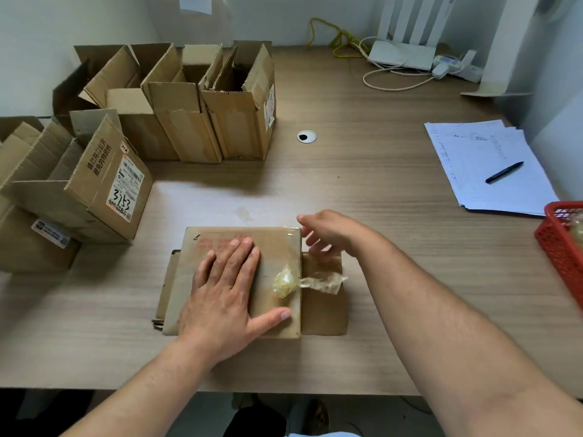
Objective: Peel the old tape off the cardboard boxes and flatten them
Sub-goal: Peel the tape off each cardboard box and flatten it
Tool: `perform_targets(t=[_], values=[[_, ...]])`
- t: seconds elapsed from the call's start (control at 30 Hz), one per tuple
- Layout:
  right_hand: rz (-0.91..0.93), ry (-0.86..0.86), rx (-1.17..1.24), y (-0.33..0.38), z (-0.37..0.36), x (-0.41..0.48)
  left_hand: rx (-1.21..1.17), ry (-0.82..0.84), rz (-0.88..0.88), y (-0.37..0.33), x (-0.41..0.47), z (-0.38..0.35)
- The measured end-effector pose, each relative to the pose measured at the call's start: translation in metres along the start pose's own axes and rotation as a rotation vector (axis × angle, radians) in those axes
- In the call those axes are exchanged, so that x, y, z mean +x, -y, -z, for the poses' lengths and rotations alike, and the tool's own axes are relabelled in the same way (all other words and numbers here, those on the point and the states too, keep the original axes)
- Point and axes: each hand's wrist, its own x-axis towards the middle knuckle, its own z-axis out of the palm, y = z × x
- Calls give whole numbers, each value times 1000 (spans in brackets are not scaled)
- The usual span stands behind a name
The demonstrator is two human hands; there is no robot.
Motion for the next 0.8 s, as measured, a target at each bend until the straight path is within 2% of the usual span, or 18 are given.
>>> perform_targets(t=[0.07,0.13,0.27,0.47,0.67,0.8], values=[[36,40,133,-15,-7,-6,-15,-111,-37,-3,-16,-8],[161,46,233,-24,-13,-11,-8,-261,-73,-2,-31,-20],[340,31,273,-35,-16,-22,-21,-502,-131,3,-39,-33],[502,88,348,-38,-10,-35,29,-504,-149,5,-46,-37],[578,246,291,-23,-5,-41,69,-493,-165,4,-58,-43],[618,324,163,-15,-3,-43,77,-514,-161,3,-63,-47]])
